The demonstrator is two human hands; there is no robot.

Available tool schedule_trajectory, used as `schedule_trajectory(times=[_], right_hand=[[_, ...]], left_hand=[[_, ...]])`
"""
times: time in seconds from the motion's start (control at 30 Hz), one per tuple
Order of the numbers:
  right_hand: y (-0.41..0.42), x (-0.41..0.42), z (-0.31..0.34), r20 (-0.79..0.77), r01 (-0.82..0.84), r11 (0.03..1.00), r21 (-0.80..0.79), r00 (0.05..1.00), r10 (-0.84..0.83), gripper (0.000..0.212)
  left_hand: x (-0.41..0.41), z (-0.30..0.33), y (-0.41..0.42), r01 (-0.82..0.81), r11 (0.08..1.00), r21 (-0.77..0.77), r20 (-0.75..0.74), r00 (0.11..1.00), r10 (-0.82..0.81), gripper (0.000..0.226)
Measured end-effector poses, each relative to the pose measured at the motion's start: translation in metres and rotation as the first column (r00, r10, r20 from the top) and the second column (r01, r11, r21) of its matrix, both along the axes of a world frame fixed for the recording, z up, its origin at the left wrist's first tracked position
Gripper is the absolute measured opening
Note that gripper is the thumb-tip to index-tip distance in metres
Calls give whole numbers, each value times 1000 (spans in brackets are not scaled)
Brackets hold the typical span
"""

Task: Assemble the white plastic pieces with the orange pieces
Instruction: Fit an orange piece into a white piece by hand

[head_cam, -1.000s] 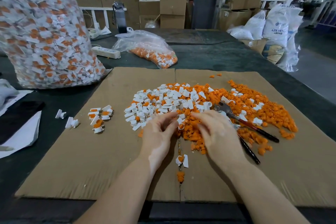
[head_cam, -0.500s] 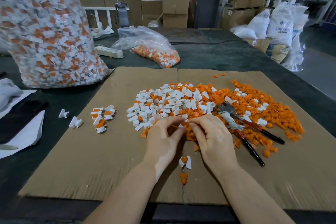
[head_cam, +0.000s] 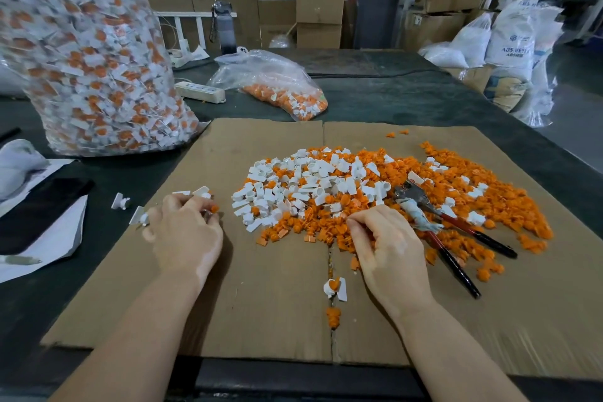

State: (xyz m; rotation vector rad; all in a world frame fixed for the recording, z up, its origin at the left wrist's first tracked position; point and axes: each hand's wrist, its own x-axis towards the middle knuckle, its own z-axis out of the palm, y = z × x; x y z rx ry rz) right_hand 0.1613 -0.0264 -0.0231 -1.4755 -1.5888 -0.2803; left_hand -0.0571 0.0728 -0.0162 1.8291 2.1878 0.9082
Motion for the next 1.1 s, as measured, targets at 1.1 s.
schedule_trajectory(times=[1.1], right_hand=[[-3,1,2,-112,-140,990,-36,984,135,16]], left_hand=[[84,6,-50,636,754,162,930,157,-333,25]])
